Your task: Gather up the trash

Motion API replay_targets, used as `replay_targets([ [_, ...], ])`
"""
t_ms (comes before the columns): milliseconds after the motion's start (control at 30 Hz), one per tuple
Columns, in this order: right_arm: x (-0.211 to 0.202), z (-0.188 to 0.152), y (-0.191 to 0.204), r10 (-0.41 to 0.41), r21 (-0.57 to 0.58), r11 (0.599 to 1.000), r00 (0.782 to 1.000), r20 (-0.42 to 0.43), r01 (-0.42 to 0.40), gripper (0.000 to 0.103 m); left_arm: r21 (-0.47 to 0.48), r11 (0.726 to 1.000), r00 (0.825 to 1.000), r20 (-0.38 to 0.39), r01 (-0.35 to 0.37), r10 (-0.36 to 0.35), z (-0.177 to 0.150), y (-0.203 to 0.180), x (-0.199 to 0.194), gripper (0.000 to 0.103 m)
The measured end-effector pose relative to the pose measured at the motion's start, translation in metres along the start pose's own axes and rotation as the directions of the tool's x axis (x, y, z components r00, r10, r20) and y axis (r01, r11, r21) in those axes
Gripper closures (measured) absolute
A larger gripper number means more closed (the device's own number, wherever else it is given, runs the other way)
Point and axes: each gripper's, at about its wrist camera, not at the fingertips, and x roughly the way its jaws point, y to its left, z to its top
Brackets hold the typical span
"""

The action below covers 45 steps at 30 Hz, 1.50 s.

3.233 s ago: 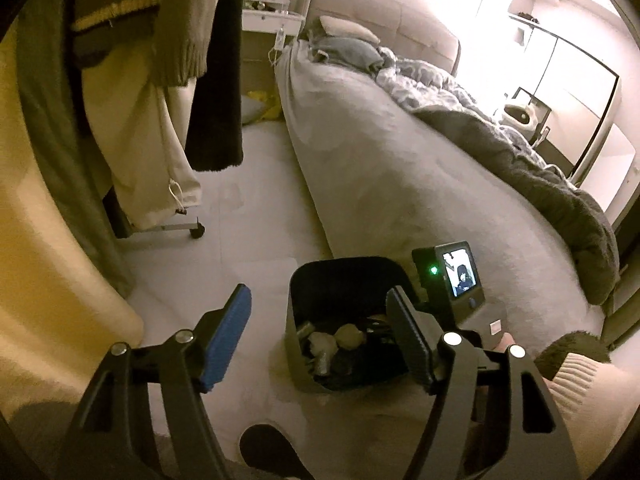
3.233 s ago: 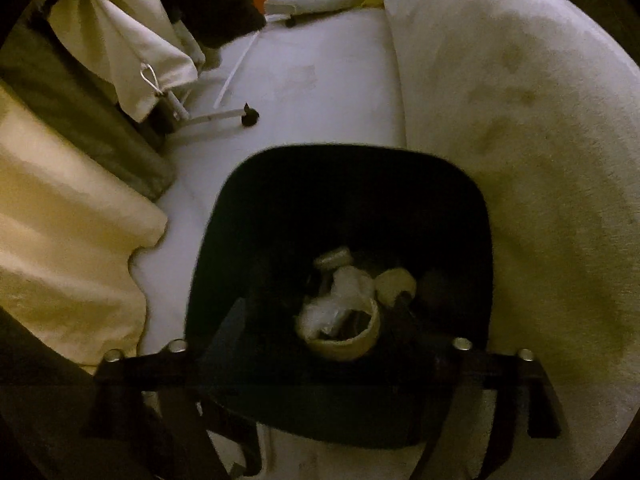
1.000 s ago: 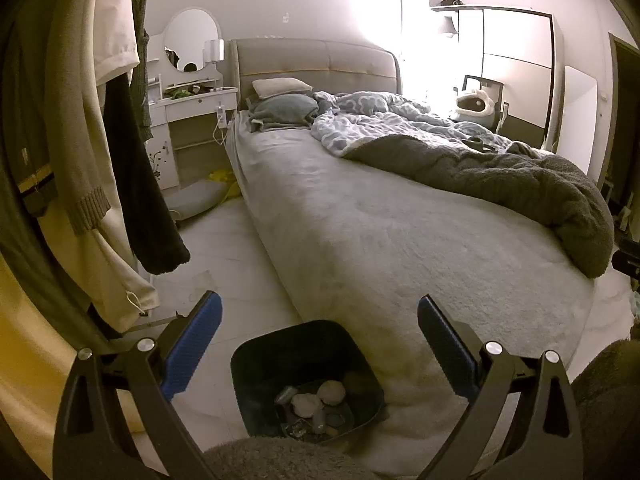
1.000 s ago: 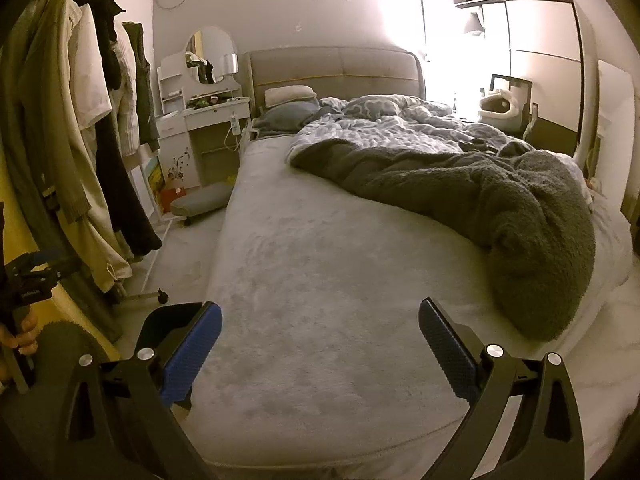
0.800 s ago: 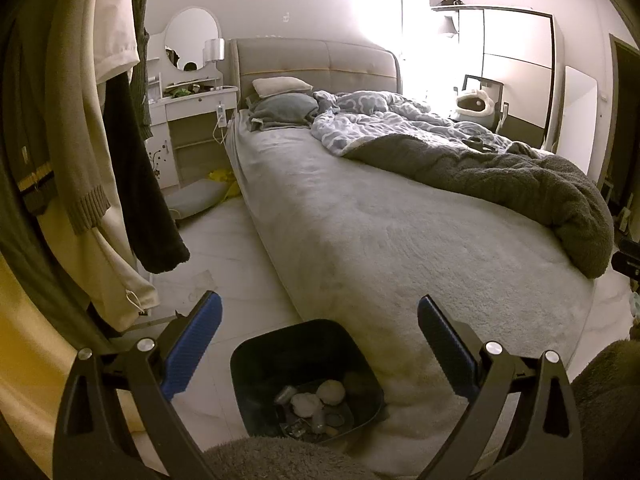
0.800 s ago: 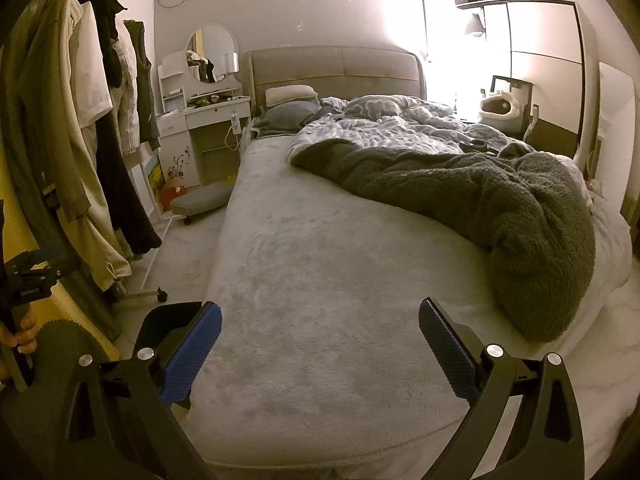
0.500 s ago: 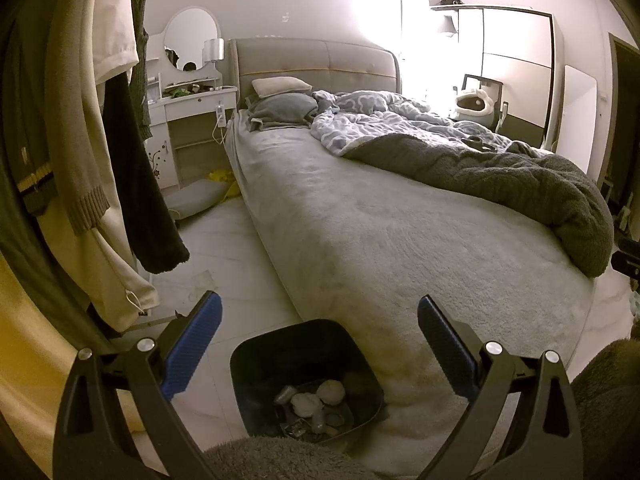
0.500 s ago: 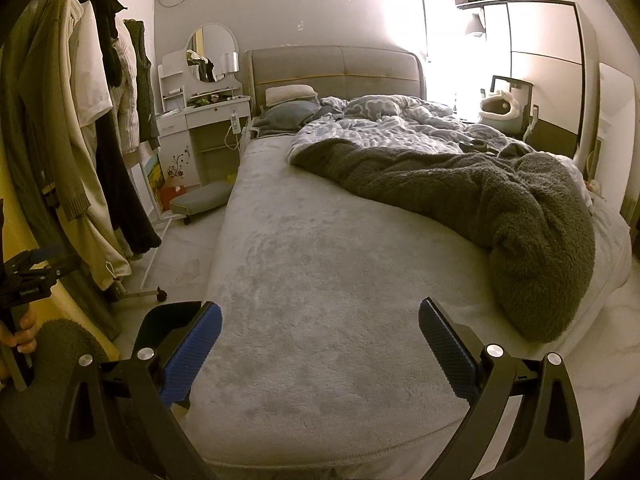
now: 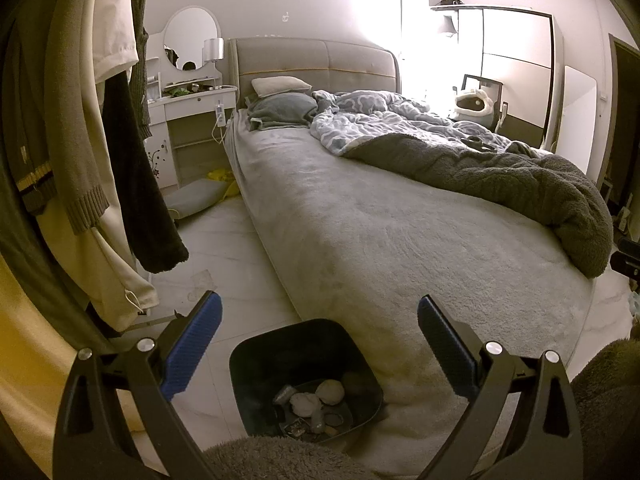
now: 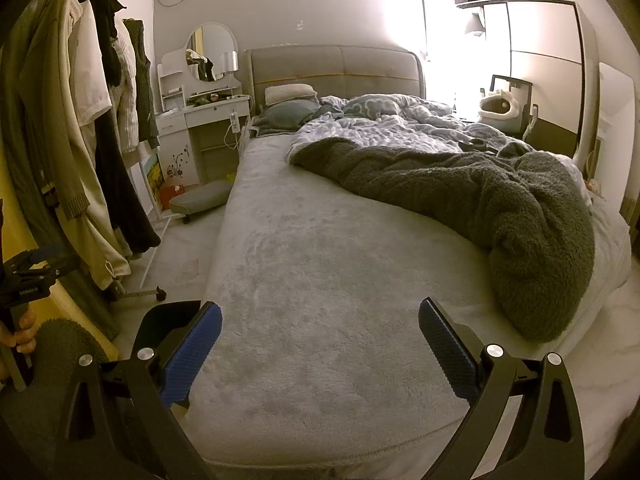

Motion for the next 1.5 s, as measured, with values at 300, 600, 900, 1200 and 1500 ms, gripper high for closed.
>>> replay_targets([
  [300,0.0,0.0004,-0.0006,0.001,0.0,1.0,1.0,-0.001,-0.001,0.003,-0.002,1.0,1.0,0.0,0.0,0.0,-0.0012,-0.0018,-0.001,0.003],
  [600,0.0001,0.0008,-0.001,0.001,-0.001,1.0,1.0,-0.003,-0.001,0.003,0.0,1.0,1.0,0.001,-0.001,0.001,-0.0009,-0.0021,-0.0009,0.003],
  [900,-0.0001,0.0013,-0.0016,0.001,-0.001,1.0,1.0,-0.002,-0.001,0.003,-0.003,1.0,1.0,0.0,-0.001,0.001,-0.0007,-0.002,-0.0009,0.003],
  [1200,-0.0003,0.0016,-0.0014,0.001,0.0,1.0,1.0,-0.002,-0.001,0.003,-0.002,1.0,1.0,-0.001,0.0,0.0,-0.0008,-0.002,-0.0009,0.003],
  [1500,-0.0005,0.002,-0.0016,0.001,0.0,1.0,1.0,-0.003,-0.001,0.003,0.003,1.0,1.0,-0.007,0.002,-0.002,-0.0021,-0.0069,-0.0013,0.003],
])
